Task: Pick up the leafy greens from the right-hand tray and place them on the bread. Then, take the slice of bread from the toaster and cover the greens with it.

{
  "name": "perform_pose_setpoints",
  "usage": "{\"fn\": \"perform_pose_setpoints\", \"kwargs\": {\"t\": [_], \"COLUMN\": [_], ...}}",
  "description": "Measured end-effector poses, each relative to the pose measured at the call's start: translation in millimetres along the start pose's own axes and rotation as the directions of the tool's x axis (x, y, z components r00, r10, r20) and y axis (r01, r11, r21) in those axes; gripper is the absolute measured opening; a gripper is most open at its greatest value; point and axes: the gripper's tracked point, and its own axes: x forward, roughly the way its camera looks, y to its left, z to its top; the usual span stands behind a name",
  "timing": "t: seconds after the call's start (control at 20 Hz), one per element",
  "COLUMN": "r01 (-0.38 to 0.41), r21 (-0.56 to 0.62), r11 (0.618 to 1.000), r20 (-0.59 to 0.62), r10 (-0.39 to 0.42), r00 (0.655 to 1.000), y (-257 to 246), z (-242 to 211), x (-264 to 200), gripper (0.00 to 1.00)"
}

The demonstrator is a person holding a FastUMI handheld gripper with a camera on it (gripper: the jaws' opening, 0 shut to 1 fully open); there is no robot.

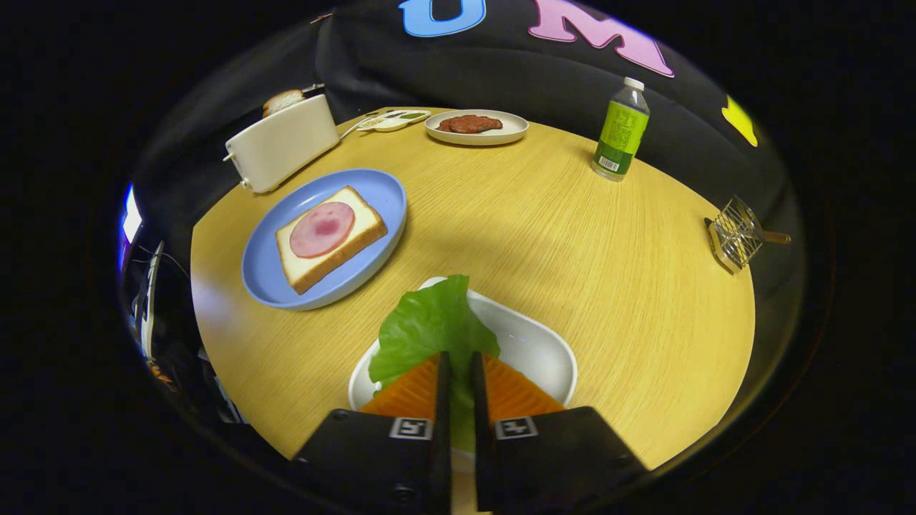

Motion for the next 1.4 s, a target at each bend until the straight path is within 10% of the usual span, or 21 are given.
{"fn": "perform_pose_setpoints", "kwargs": {"t": [0.8,1.4], "r01": [-0.082,-0.191], "r21": [0.106,0.049], "r11": [0.991,0.980], "r20": [0.112,0.040], "r10": [0.070,0.189], "r00": [0.991,0.981], "y": [51.2,150.3], "z": [98.2,159.3], "x": [-76.7,-3.4], "gripper": [0.06,0.06]}}
